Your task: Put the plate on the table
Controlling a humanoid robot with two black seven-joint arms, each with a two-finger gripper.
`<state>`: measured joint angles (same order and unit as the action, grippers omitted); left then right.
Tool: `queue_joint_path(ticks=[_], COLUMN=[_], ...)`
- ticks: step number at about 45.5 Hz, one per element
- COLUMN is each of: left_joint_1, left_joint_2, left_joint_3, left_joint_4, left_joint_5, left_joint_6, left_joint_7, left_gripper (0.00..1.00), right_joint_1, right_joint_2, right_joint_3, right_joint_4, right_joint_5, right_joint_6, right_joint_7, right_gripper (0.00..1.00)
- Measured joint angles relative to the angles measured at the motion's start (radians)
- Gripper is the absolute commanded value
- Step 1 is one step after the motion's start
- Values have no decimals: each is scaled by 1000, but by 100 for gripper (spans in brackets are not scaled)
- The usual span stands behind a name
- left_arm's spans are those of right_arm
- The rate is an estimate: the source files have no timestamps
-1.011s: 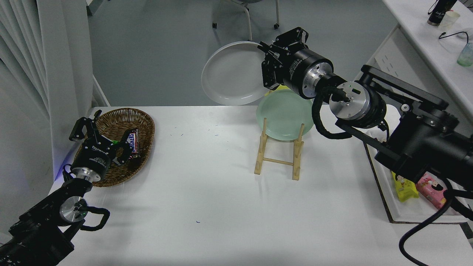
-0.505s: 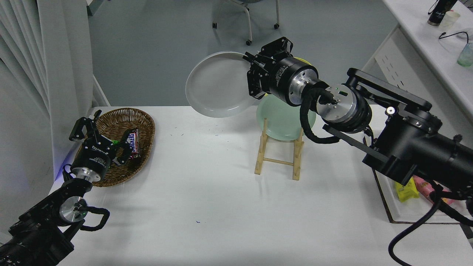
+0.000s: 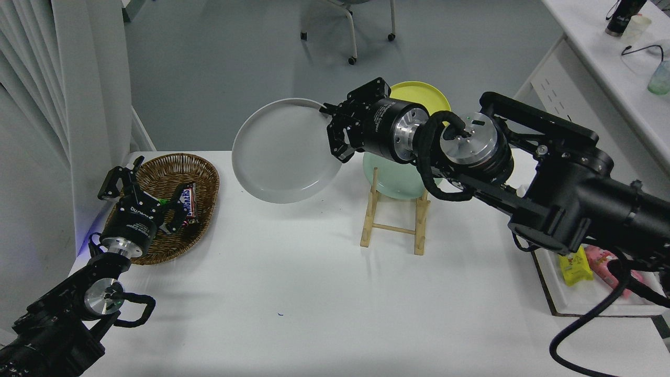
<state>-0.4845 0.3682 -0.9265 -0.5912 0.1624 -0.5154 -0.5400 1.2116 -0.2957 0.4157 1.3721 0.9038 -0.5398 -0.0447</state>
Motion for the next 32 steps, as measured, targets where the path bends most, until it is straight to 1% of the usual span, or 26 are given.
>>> queue_joint_path(ticks=[6,13,25,32], left_joint_1=[0,0,0,0], left_joint_2=[0,0,0,0], left_joint_3=[0,0,0,0], left_joint_4=[0,0,0,0], left_joint_5=[0,0,0,0], left_joint_6=[0,0,0,0], left_joint_7=[0,0,0,0], left_gripper=[98,98,98,98], right_joint_1=[-6,-26,-56,-58], right_joint_2=[-5,-13,-46,-69], right_joint_3=[-30,-55,-115,-143], right_joint_4=[8,28,48,49], right_joint_5=[54,89,149,211], right_joint_6=[2,4,-14,-52], right_joint_7=[-49,-82,-101,-105], right_gripper=[0,0,0,0])
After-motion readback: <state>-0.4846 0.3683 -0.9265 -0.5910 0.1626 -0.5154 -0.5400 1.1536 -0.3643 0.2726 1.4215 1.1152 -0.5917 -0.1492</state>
